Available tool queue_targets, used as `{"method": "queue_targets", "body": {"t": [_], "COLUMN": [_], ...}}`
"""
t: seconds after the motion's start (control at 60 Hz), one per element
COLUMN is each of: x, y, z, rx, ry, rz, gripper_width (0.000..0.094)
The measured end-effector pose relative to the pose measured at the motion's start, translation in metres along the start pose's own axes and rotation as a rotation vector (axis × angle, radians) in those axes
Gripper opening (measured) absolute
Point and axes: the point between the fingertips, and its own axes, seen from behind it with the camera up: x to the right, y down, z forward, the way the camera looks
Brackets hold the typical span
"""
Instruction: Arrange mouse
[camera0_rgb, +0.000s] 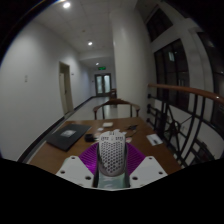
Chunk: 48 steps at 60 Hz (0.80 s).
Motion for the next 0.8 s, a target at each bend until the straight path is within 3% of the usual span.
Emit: {"method": "queue_targets", "body": {"t": [0.25, 0.333, 0.467, 0.55, 0.617, 0.8], "x": [-0.075, -0.074, -0.075, -0.076, -0.073, -0.048], "y": [0.149, 0.148, 0.153, 0.154, 0.146, 0.128], "z": [0.039, 0.04, 0.035, 0.02, 0.002, -0.062], "rx": [-0.28, -0.234, -0.3, -0.35, -0.335, -0.277], "ry": [-0.026, 0.0, -0.039, -0.089, -0.12, -0.137], "rz": [-0.032, -0.115, -0.165, -0.168, -0.18, -0.165], "gripper_width": [0.0355, 0.0357, 0.0515, 0.0678, 0.0813, 0.0841]}}
